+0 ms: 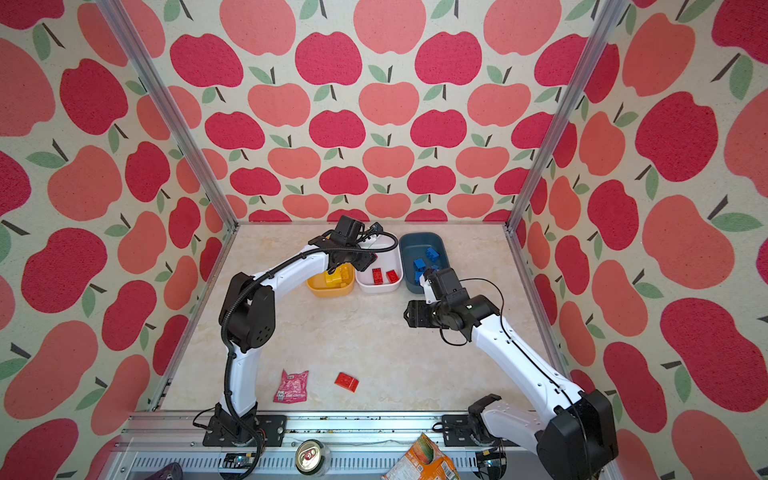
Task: Sort the legos into containers by color
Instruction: 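Carry the red sloped brick into the white bin and open the left gripper, then raise the left gripper away while the right gripper reaches toward the red curved brick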
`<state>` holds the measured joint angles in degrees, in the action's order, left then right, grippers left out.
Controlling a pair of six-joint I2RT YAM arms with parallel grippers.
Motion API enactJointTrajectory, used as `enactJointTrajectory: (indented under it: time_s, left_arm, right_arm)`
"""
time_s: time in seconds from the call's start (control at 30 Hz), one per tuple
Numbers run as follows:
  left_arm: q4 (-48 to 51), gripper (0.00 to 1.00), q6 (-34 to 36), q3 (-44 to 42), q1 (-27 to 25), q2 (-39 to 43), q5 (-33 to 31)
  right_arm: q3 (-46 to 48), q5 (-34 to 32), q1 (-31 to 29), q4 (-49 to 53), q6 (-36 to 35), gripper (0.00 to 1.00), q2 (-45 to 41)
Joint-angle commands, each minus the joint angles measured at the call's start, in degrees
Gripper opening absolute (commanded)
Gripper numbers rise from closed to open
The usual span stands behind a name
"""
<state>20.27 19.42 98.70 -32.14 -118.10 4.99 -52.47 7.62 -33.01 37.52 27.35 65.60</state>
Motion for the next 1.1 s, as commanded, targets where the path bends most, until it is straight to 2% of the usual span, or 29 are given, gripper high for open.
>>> enactJointTrajectory:
  time_s: [0.0, 0.33, 0.53, 0.67, 1.07]
  left_arm:
    - [-4.30, 0.69, -5.76, -5.53, -0.03, 5.87, 1.76]
    - [-9.47, 0.75, -18.83, -27.92, 1.17, 24.31, 3.04]
    - [-9.85, 0.78, -24.08, -38.09, 3.49, 34.25, 4.58]
    - [-9.47, 0.80, -25.55, -42.68, 4.90, 38.92, 4.96]
    - [-9.38, 0.82, -29.16, -50.10, 9.00, 46.07, 8.00]
  right_arm:
    - [0.84, -0.24, -1.63, 0.00, -0.49, 0.71, 0.73]
    - [0.19, -0.93, -10.40, -1.10, -6.79, 0.72, 4.61]
    - [-1.28, -1.59, -17.25, -2.17, -9.93, 0.73, 9.25]
    - [-2.75, -2.98, -21.95, -1.97, -11.88, 0.77, 12.45]
    - [-10.64, -7.34, -34.85, -1.39, -15.89, 0.78, 24.96]
